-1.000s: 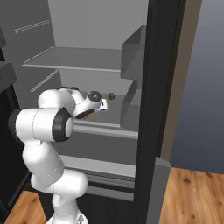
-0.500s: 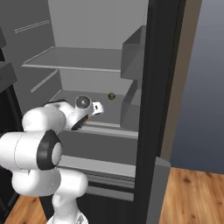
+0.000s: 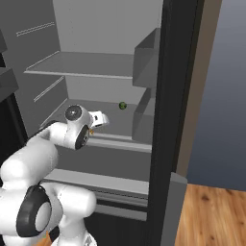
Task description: Pick the cheese from the fridge and the cheese grater from the cabinet and place them next to the salad bowl.
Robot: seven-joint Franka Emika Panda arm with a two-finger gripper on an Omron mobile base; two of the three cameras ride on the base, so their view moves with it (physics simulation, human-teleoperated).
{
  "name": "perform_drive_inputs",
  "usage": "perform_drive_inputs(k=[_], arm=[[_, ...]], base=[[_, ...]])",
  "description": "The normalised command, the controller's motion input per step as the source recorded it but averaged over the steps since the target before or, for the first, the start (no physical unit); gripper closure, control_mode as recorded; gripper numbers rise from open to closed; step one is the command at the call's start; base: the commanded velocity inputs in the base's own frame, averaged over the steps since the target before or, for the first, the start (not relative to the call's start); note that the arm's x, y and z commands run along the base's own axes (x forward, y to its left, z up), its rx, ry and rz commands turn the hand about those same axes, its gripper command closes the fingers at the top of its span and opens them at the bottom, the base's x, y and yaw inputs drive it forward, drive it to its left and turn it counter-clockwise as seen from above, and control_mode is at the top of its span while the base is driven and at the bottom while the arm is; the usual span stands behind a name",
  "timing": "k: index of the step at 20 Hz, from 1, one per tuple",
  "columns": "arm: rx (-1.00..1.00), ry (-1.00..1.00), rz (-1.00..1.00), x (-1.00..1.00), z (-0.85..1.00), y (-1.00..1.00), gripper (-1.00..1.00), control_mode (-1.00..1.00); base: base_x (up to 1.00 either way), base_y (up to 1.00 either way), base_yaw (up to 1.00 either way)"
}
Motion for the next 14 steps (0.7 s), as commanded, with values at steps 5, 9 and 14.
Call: perform_drive_inputs(k=[5,9,14], arm=[[0.00,0.00,-0.08,-0.44,0.56,0.00,1.00,-1.00],[0.05,0.05,-0.10,-0.53,0.49,0.00,1.00,-1.00],[0.03,0.02,-0.06,-0.57,0.43,0.00,1.00,-1.00]], base=[[0.00,0.00,0.00],[0.00,0.00,0.00],[0.00,0.00,0.00]])
